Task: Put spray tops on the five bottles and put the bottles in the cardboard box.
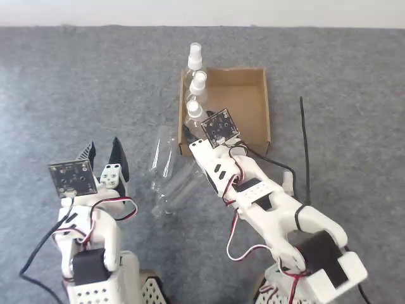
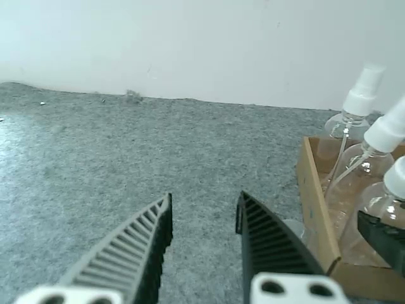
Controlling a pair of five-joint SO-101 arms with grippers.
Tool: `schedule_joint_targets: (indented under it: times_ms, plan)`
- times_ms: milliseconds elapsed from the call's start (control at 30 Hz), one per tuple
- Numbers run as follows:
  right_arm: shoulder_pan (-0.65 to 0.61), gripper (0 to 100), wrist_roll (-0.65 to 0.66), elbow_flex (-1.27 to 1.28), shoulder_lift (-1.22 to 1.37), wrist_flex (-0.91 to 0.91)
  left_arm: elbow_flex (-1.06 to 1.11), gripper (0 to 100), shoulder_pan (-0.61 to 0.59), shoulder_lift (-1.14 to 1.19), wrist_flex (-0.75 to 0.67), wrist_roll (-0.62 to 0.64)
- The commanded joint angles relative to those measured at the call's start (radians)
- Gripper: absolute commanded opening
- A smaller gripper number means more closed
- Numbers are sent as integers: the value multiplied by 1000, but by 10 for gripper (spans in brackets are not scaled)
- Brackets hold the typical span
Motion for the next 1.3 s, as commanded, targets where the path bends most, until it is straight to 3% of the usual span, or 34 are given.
schedule_joint_targets:
  times_ms: [0, 300, 500, 867, 1100, 1267]
  plan:
    - [13, 10, -11, -52, 1, -19, -5, 152, 0, -20, -5, 5]
    - [16, 20, -11, -51, 1, -19, -5, 152, 0, -20, -5, 3]
    - [15, 143, -11, -46, 2, -16, -5, 152, 0, -20, -5, 3]
    - [13, 143, -11, -44, 2, -16, -5, 153, 0, -20, -5, 3]
    - [12, 272, -78, -51, -7, 65, -5, 153, 0, -20, -5, 3]
    - [12, 304, -120, -52, -8, 73, -5, 154, 0, -20, -5, 3]
